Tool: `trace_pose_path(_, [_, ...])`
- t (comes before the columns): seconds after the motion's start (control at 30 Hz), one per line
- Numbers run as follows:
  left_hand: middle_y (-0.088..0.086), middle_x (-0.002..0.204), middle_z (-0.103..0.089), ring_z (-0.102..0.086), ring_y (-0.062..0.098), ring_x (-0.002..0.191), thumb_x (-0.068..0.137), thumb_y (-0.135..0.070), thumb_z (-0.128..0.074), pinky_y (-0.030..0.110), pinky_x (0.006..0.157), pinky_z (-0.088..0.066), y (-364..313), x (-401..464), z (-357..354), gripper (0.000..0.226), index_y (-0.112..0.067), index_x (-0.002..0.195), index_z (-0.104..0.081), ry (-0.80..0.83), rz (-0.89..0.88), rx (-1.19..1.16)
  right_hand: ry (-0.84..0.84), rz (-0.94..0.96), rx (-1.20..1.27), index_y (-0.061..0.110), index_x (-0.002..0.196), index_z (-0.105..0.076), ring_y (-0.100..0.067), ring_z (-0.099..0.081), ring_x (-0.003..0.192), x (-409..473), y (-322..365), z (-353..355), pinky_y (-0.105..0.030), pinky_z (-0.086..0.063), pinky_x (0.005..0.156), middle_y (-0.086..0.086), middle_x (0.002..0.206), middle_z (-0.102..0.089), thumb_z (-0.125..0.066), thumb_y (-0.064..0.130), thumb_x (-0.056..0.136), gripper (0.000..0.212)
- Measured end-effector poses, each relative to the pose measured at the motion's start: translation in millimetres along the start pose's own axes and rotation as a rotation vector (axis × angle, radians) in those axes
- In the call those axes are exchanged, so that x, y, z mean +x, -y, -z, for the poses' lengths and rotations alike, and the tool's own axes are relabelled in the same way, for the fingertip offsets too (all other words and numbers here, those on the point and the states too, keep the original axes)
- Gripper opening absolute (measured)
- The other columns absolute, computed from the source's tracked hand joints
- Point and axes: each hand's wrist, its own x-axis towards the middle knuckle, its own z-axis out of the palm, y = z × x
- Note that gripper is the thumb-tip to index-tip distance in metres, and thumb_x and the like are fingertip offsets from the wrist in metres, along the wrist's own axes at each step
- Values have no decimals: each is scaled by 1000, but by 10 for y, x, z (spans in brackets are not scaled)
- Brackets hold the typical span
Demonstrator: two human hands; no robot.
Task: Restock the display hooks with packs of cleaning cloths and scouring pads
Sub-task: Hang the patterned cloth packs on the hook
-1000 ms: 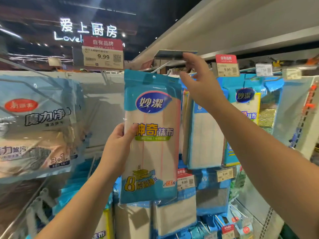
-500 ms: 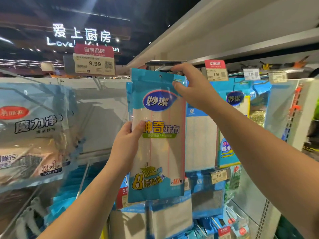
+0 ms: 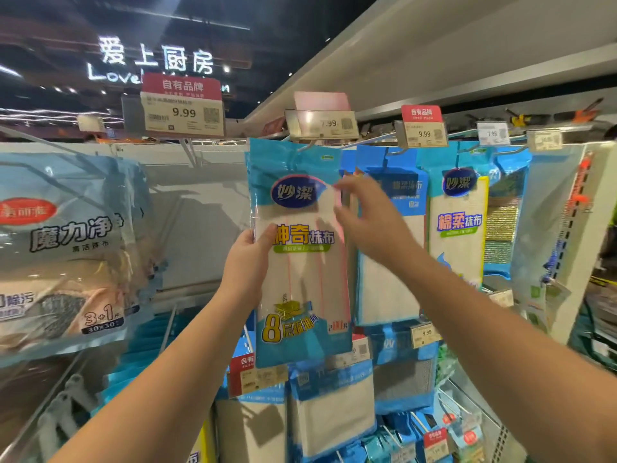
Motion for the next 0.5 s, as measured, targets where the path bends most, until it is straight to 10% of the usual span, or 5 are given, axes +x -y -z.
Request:
trace_pose_path(0.1, [7,102,-75,-74,26,90,99,-44,-59,51,85,-61,64,163,29,26,-19,108,-60,-20,-12,53,72,-234,95,18,137,-48,-12,-43,129,-531,-176,-475,-14,-30,107,2,136,-40,-60,24,96,43])
trace_pose_path(0.27, [6,106,-73,-73,28,95,98,-53,-57,54,87,-59,197,446,62,32,-23,110,-57,-42,-3,91,181,-540,180,29,152,-22,-25,-45,129,-829,-349,-1174,-38,-42,106,-3,153,-20,-60,42,95,70])
trace_pose_path(0.5, [-3,97,-67,-66,16,87,102,-38,-58,24,64,-56,343,877,74,25,-15,111,-56,-83,40,54,188,-573,121,30,151,-24,-30,-53,113,-460,-592,-1566,-31,-41,87,-13,135,-41,-63,38,94,70])
